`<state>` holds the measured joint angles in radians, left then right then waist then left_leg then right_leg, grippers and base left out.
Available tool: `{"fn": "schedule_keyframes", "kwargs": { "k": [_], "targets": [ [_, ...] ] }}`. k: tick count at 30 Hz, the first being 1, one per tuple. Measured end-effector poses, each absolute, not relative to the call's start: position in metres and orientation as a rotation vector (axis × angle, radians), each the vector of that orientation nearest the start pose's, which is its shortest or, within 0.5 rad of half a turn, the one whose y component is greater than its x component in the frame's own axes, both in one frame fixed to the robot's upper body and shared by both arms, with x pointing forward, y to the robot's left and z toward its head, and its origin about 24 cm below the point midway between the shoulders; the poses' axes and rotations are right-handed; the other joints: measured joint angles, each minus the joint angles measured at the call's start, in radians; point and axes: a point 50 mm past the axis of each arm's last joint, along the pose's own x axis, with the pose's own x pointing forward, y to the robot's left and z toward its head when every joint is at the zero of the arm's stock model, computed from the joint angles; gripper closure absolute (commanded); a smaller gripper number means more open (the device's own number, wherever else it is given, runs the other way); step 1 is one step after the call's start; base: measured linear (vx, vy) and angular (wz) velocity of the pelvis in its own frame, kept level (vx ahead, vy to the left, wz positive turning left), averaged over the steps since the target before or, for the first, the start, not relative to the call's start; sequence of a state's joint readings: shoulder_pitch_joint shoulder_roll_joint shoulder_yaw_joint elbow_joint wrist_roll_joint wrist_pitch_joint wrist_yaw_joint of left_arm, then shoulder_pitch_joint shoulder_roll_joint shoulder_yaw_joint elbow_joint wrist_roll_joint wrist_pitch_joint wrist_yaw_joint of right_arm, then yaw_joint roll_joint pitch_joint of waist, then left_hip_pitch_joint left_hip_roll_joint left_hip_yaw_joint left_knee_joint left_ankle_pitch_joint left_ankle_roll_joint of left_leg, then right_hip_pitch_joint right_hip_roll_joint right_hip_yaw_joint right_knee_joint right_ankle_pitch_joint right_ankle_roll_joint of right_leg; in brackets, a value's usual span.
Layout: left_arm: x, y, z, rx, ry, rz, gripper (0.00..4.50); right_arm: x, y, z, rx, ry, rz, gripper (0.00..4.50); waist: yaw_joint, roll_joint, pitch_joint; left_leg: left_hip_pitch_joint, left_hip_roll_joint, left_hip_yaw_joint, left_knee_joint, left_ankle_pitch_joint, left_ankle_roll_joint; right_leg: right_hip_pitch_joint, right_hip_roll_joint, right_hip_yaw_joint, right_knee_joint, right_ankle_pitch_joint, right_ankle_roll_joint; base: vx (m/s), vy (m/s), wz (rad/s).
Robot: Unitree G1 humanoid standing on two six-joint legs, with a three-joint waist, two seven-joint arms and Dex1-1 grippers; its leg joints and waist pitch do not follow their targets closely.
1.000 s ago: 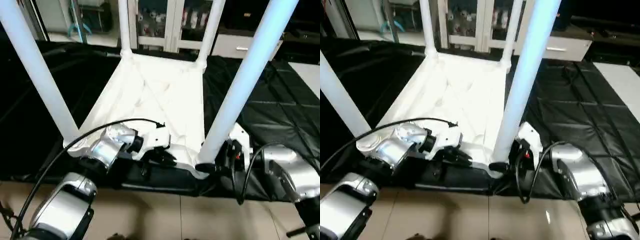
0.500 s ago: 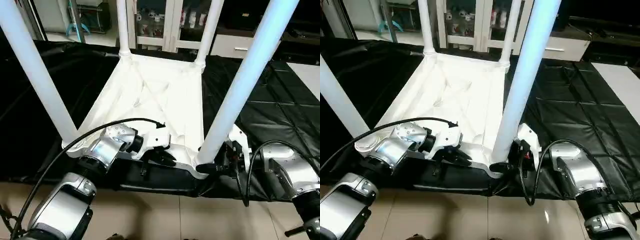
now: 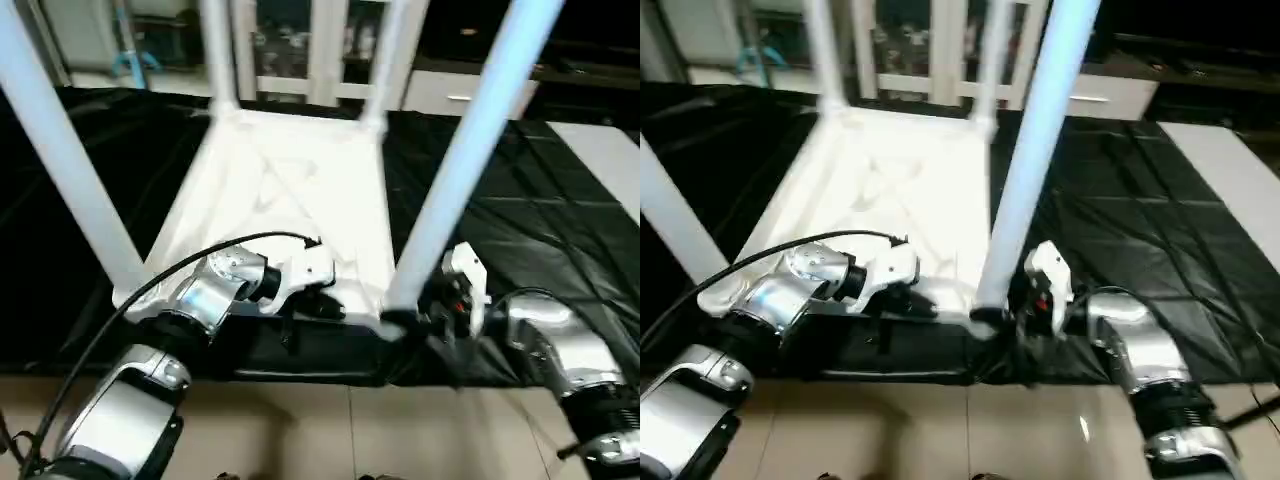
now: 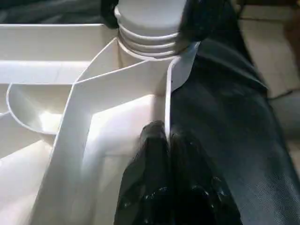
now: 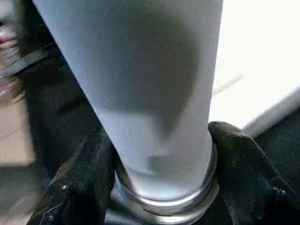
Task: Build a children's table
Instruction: Rotate leg to tighten
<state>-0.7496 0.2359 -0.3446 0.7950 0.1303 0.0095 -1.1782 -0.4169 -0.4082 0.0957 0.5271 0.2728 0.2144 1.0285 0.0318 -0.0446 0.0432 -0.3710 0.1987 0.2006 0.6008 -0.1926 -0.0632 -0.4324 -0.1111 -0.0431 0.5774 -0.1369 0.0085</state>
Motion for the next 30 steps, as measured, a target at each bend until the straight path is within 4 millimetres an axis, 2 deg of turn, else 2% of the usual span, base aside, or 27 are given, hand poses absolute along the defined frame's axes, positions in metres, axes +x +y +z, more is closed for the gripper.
{"fn": "schedule_keyframes", "kwargs": {
  "k": [3, 6, 8, 10, 14, 21, 22, 24, 27, 28, 30],
  "targets": [
    [0.341, 0.083, 0.053, 0.481, 0.448, -1.278, 4.5, 0.314, -0.173, 0.033, 0.029, 0.379, 0.836, 1.87, -0.014, -0.001, 0.0, 0.002, -0.001, -0.003, 0.001, 0.0, 0.0, 0.0, 0.0, -0.002, -0.001, 0.0, 0.001, 0.0, 0.0, 0.0],
    [0.353, 0.069, 0.052, 0.439, 0.47, -1.075, 4.5, 0.338, -0.153, 0.033, 0.045, 0.357, 0.579, 1.88, -0.037, 0.001, 0.001, 0.002, -0.004, -0.009, 0.002, 0.0, 0.0, -0.003, -0.001, -0.006, -0.004, -0.001, 0.001, -0.022, 0.002, -0.05],
    [0.356, 0.06, 0.051, 0.43, 0.464, -0.999, 4.5, 0.346, -0.145, 0.032, 0.055, 0.346, 0.453, 1.88, -0.046, 0.006, 0.001, -0.001, -0.006, -0.022, 0.002, 0.0, 0.0, -0.001, -0.002, -0.019, -0.015, -0.001, 0.002, 0.0, 0.0, 0.0],
    [0.358, 0.054, 0.05, 0.411, 0.458, -0.951, 4.5, 0.351, -0.134, 0.032, 0.082, 0.34, 0.386, 1.88, -0.05, 0.009, 0.001, -0.005, -0.006, -0.03, 0.0, 0.0, 0.0, 0.0, -0.002, -0.028, -0.025, -0.001, 0.001, 0.0, 0.0, 0.0],
    [0.361, 0.048, 0.05, 0.406, 0.445, -0.89, 4.5, 0.358, -0.124, 0.034, 0.079, 0.329, 0.293, 1.88, -0.052, 0.009, 0.001, -0.006, -0.008, -0.029, 0.001, 0.0, 0.0, -0.001, -0.002, -0.025, -0.025, 0.002, -0.004, 0.0, 0.0, 0.0],
    [0.363, 0.046, 0.052, 0.424, 0.426, -0.87, 4.5, 0.361, -0.121, 0.035, 0.043, 0.285, 0.271, 1.88, -0.05, 0.009, 0.001, -0.005, -0.007, -0.028, 0.0, 0.0, 0.0, -0.002, -0.002, -0.024, -0.019, 0.008, -0.012, 0.0, 0.0, 0.0],
    [0.363, 0.045, 0.052, 0.431, 0.419, -0.874, 4.5, 0.361, -0.123, 0.035, 0.042, 0.278, 0.285, 1.53, -0.048, 0.009, 0.001, -0.004, -0.007, -0.028, 0.0, 0.0, 0.0, -0.002, -0.002, -0.024, -0.018, 0.01, -0.015, 0.0, 0.0, 0.0],
    [0.364, 0.046, 0.052, 0.44, 0.412, -0.875, 4.5, 0.359, -0.127, 0.035, 0.042, 0.269, 0.312, 1.18, -0.045, 0.01, 0.001, -0.004, -0.007, -0.027, 0.0, 0.0, 0.0, -0.002, -0.002, -0.024, -0.017, 0.014, -0.02, 0.0, 0.0, 0.0],
    [0.369, 0.059, 0.054, 0.47, 0.396, -0.815, 4.5, 0.348, -0.124, 0.032, 0.049, 0.238, 0.441, 1.09, -0.055, 0.008, 0.002, -0.005, -0.005, -0.028, -0.001, 0.0, -0.001, -0.003, -0.001, -0.025, -0.017, 0.015, -0.019, 0.0, 0.0, 0.0],
    [0.372, 0.067, 0.056, 0.485, 0.385, -0.788, 4.5, 0.336, -0.12, 0.026, 0.052, 0.239, 0.535, 0.84, -0.059, 0.008, 0.002, -0.005, -0.004, -0.029, -0.002, -0.002, -0.003, -0.006, 0.0, -0.028, -0.017, 0.017, -0.017, 0.0, 0.0, 0.0],
    [0.373, 0.071, 0.058, 0.49, 0.378, -0.785, 4.5, 0.328, -0.121, 0.021, 0.044, 0.257, 0.588, 0.68, -0.053, 0.009, 0.003, -0.006, -0.004, -0.029, -0.004, -0.002, -0.003, -0.007, 0.0, -0.028, -0.016, 0.022, -0.015, 0.0, 0.0, 0.0]
  ]
}}
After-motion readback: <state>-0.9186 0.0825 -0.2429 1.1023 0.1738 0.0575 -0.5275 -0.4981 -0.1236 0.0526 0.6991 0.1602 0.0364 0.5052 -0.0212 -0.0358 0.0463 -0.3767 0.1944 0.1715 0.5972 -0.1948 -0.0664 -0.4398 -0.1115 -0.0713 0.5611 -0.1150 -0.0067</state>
